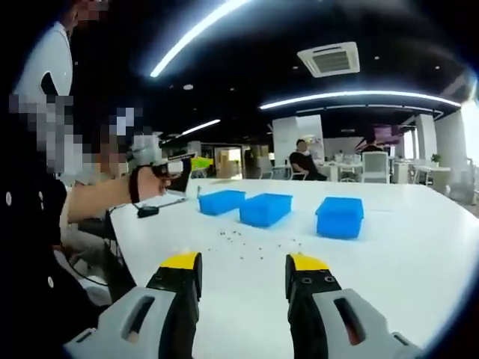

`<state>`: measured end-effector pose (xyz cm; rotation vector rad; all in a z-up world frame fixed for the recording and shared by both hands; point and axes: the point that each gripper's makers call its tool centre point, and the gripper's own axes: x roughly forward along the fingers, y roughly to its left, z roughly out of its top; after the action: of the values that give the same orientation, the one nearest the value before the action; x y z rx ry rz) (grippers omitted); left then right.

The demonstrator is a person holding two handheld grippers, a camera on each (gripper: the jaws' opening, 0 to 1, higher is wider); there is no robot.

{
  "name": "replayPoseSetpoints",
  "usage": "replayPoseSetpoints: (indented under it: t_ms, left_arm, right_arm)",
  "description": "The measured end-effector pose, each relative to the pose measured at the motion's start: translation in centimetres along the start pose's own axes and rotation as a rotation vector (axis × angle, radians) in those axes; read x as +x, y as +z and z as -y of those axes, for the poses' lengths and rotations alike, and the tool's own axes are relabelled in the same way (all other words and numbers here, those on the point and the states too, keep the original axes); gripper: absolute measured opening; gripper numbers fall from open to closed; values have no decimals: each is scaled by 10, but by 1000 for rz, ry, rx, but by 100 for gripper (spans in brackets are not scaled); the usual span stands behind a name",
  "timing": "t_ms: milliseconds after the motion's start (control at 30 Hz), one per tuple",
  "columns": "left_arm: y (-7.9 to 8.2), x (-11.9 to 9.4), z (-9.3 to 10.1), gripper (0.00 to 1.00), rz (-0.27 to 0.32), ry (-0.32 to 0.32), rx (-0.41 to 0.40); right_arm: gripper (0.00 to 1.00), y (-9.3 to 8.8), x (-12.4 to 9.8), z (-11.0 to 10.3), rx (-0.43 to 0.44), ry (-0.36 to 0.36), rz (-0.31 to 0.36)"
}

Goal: Pick up the resistors one by one and place each resistor into its matching bin, sorting the parts by color and model until every resistor is separated into the correct bin for its type

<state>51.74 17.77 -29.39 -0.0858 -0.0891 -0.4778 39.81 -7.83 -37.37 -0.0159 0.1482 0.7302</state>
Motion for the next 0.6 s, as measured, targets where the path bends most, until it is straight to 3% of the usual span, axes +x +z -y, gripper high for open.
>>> replayPoseSetpoints:
  t_ms: [200, 300, 467, 600]
  left_arm:
    - [-42, -72, -6, 56, -55, 66, 18]
    - [-56, -102, -6, 56, -83, 91, -14]
    - [-54, -135, 4, 57, -84, 103, -37]
    - [-50, -139, 8, 57, -93, 99, -11]
  right_arm:
    - [46, 4, 1, 3, -5, -2, 8]
    - [46, 10, 1, 3, -13, 1, 20]
    - [46, 4, 2, 6, -14, -2, -2]
    - [46, -1, 2, 5, -9, 2, -16]
